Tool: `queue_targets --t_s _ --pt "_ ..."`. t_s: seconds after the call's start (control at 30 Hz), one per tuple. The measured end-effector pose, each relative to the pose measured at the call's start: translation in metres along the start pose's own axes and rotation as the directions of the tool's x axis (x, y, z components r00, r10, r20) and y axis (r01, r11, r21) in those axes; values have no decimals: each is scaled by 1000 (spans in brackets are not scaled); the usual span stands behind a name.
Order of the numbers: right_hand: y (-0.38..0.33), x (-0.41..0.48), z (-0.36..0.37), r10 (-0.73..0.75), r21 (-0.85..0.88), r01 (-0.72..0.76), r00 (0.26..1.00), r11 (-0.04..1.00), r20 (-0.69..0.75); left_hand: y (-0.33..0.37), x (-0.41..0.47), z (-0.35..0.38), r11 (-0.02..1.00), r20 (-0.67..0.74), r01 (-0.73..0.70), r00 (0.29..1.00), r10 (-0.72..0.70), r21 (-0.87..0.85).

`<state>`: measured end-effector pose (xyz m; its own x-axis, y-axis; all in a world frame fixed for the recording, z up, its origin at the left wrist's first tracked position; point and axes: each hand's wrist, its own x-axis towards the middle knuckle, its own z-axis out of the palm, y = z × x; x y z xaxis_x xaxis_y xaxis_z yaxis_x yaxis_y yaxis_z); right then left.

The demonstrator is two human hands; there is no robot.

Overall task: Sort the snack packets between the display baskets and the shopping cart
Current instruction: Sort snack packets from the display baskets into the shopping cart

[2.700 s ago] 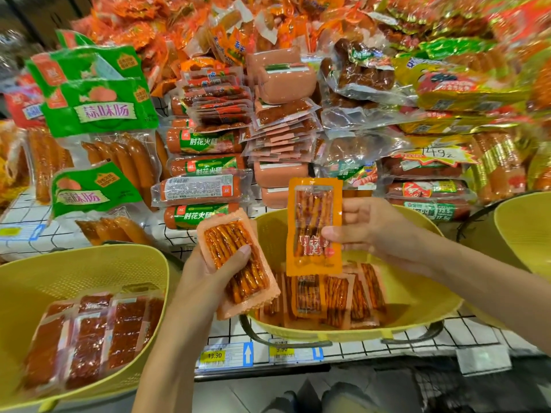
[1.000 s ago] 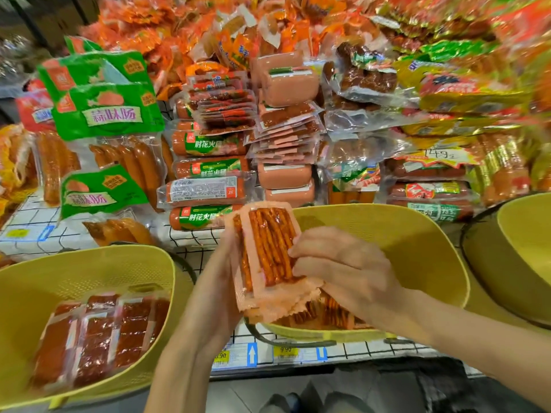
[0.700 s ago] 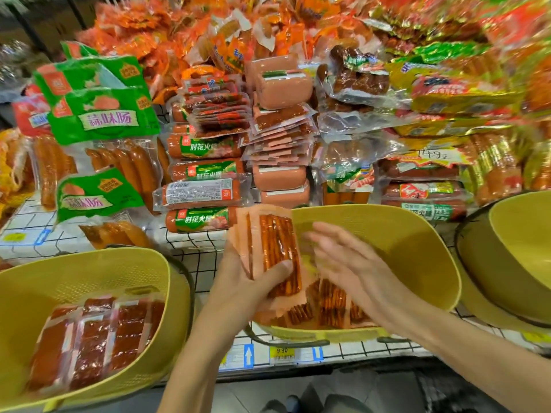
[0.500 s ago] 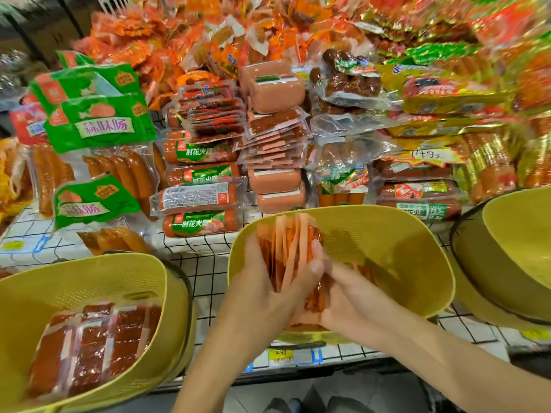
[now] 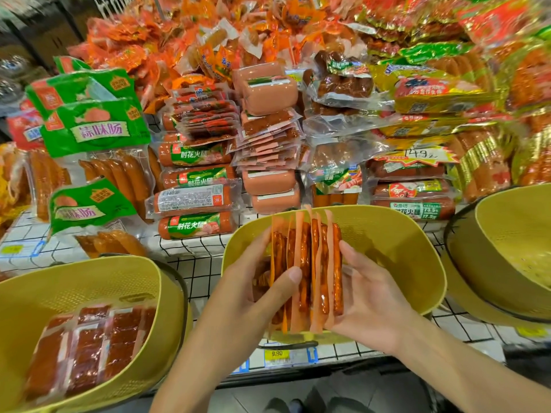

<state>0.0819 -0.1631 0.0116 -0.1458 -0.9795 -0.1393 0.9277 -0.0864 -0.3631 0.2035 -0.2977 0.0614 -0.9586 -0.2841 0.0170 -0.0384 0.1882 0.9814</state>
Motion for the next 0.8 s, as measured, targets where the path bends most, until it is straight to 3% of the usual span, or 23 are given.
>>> queue_targets --t_s 0.17,0.27,0.4,0.63,0.8 --pt "-1 -5 -2 -12 43 10 999 999 30 -2 3 3 999 -13 49 999 -49 -11" --pt "-1 -7 -2 -27 -49 25 999 998 -38 -5 5 9 997 -93 74 993 -70 39" --pt "-3 -12 -1 -37 -143 21 993 990 -115 -5 8 19 995 -68 88 994 -85 53" --pt "-8 -31 -1 -171 -127 154 975 980 -141 -9 13 20 979 -315 124 934 -169 -160" --pt "0 -55 1 -272 -252 229 951 940 -149 -12 18 31 949 -177 193 954 -240 -248"
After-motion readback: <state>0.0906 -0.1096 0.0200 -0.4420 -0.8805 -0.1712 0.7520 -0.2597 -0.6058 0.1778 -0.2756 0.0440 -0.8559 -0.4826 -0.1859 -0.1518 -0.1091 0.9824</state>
